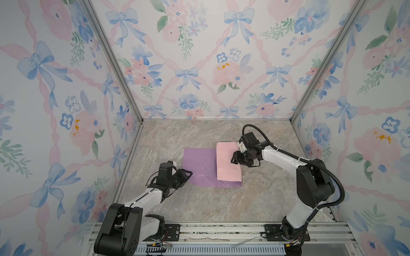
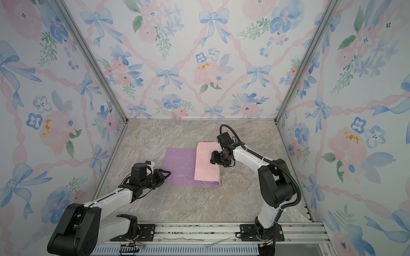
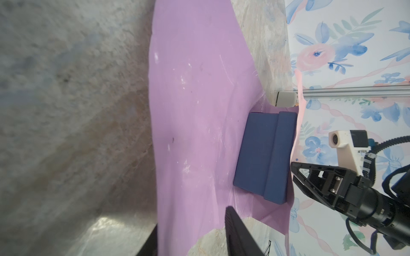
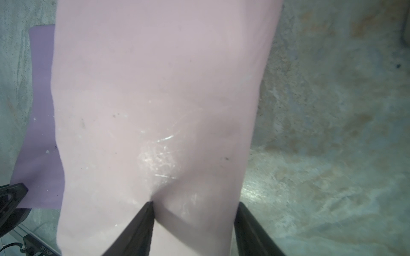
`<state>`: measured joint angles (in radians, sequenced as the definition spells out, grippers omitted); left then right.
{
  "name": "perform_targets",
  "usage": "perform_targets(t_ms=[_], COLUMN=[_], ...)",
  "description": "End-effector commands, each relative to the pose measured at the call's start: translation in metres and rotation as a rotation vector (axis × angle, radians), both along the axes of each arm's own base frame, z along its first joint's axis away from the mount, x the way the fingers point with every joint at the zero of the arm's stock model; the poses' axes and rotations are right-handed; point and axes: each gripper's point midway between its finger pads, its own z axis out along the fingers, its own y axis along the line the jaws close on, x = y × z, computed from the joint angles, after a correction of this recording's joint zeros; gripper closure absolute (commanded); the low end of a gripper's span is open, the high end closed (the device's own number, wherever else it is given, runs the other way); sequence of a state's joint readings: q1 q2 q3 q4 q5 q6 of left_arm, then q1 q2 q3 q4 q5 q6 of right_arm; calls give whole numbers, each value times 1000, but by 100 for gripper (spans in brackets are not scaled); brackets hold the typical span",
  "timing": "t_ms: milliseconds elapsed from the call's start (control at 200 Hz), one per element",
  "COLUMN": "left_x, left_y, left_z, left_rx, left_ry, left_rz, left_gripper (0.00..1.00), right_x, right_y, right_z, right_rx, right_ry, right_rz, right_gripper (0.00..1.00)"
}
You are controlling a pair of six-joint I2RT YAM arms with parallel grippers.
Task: Wrap the gift box in paper
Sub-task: 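Grasp the near paper edge with the left gripper and fold it over the box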
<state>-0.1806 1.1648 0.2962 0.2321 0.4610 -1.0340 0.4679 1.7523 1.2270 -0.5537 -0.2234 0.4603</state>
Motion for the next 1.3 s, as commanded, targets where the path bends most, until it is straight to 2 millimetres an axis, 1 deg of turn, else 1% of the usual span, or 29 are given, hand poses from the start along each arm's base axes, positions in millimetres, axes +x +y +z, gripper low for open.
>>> perform_targets(t_ms=[0, 105, 180, 255, 375, 470, 550, 680, 785, 970, 1070, 1185, 1295], left_x=[-8, -13, -15, -16, -17, -14, -8, -1, 4, 6, 5, 2, -3], left_y=[13, 21, 24, 25, 25, 26, 21, 3, -14, -54, -76, -98, -120], left_z=[-6, -8, -11, -15, -18, -13, -3, 16, 36, 72, 89, 104, 110], left_rx=[58, 109, 121, 126, 133, 142, 139, 106, 109, 136, 120, 111, 105], left_ry=[30, 31, 33, 45, 52, 30, -26, -122, -207, -366, -431, -490, -522], left_rz=[42, 59, 66, 70, 64, 62, 25, -76, -164, -348, -434, -522, -611], left_gripper=[62, 64, 68, 73, 84, 100, 100, 100, 100, 100, 100, 100, 100], right_x=[-20, -20, -19, -18, -18, -19, -20, -20, -20, -21, -20, -19, -19], right_y=[-15, -14, -13, -14, -13, -14, -13, -11, -12, -11, -9, -7, -6], right_z=[-25, -28, -27, -27, -25, -26, -27, -29, -30, -31, -31, -32, -31], right_rx=[-100, -102, -99, -98, -97, -97, -96, -87, -87, -84, -75, -64, -61], right_ry=[66, 71, 69, 67, 63, 66, 68, 66, 68, 68, 67, 66, 63], right_rz=[0, 2, 3, 2, 4, 3, 5, 10, 14, 16, 17, 19, 23], right_gripper=[41, 42, 42, 42, 41, 42, 42, 42, 42, 42, 42, 42, 42])
